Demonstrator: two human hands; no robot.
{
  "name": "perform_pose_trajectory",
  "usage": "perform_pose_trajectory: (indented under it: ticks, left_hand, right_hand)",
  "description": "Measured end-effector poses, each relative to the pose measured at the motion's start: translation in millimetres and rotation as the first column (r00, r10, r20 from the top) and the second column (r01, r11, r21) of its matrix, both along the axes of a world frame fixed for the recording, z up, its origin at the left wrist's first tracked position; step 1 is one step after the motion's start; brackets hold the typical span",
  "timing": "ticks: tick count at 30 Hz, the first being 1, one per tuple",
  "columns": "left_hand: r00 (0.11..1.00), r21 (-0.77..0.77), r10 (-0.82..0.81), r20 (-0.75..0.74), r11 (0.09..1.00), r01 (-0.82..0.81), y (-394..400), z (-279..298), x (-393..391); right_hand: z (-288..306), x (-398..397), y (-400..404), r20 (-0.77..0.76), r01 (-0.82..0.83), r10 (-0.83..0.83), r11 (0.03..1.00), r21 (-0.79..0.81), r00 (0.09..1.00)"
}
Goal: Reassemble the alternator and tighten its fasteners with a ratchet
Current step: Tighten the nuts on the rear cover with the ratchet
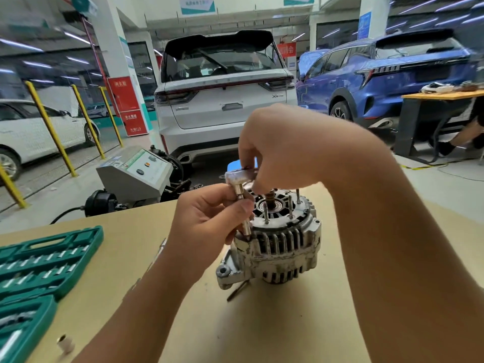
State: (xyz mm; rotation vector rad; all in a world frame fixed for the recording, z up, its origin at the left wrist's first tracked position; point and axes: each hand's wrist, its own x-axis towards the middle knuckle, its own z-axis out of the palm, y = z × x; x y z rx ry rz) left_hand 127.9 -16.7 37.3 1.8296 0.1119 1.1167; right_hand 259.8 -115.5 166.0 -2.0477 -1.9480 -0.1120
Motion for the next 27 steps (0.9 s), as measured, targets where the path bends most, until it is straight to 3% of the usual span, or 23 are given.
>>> perform_pose_trajectory:
  ticks: [3, 9, 13, 19, 24, 27]
  left_hand:
    - [0.999, 0.036, -0.002, 0.033, 0.999, 0.001, -6, -4, 5]
    - [0.999, -0.060, -0.042, 0.017, 0.997, 0.043, -1, -4, -2]
    - [0.995, -0.031, 0.080, 0.053, 0.996, -0.079, 2, -7, 0]
    - [1.000, -0.019, -0.001, -0.010, 1.000, 0.001, 10, 1, -8]
    - [0.993, -0.041, 0.113, -0.022, 0.993, -0.114, 10, 3, -8]
    - [0.991, 0.024, 0.105, -0.082, 0.994, -0.103, 10, 9, -13]
  right_hand:
    - [6, 9, -12, -0.108, -0.049, 0.036, 0.992, -0.116, 0.993]
    - [2, 4, -7, -0.057, -0.037, 0.037, 0.999, 0.004, 0.998]
    - [5, -5, -6, 0.046, -0.065, 0.066, 0.997, -0.032, 0.997]
    - [3, -6, -7, -0.008, -0.048, 0.048, 0.998, -0.036, 0.999]
    - [0, -7, -3, 0.107, 0.008, -0.008, 1.000, -0.004, 0.994]
    - [4, -6, -9, 0.082, -0.022, 0.024, 1.000, -0.021, 0.996]
